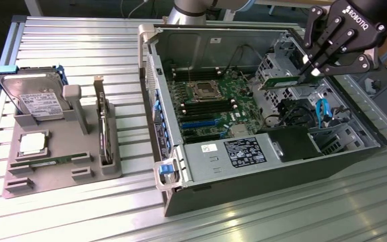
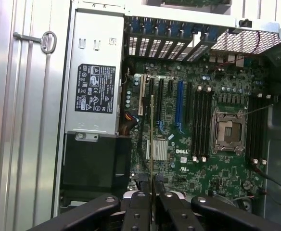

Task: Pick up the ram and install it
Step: 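Pick up the ram and move it above insertion slot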

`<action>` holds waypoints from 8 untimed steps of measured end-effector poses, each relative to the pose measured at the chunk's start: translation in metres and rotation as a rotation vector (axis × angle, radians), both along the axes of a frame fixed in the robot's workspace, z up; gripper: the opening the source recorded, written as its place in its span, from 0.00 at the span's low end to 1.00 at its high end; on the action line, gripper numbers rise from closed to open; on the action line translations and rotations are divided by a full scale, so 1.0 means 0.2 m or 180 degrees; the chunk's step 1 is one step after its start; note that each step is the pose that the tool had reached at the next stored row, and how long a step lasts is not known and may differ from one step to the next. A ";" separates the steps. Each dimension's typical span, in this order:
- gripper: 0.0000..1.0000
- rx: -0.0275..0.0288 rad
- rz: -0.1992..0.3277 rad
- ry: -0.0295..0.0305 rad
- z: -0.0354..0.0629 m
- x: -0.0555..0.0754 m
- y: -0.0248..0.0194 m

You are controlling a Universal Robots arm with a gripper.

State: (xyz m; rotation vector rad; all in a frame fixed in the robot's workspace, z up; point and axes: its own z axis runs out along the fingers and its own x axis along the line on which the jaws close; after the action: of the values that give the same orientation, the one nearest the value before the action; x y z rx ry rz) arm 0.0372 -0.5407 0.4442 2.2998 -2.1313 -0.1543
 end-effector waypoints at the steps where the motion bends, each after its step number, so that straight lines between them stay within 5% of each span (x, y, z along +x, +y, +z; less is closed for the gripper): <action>1: 0.13 0.0000 0.0000 0.0000 0.000 0.00 0.002; 8: 0.13 0.0000 0.0000 0.0000 0.000 0.00 0.040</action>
State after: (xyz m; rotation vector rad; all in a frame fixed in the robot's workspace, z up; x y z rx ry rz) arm 0.0376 -0.5327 0.4442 2.2996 -2.1314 -0.1543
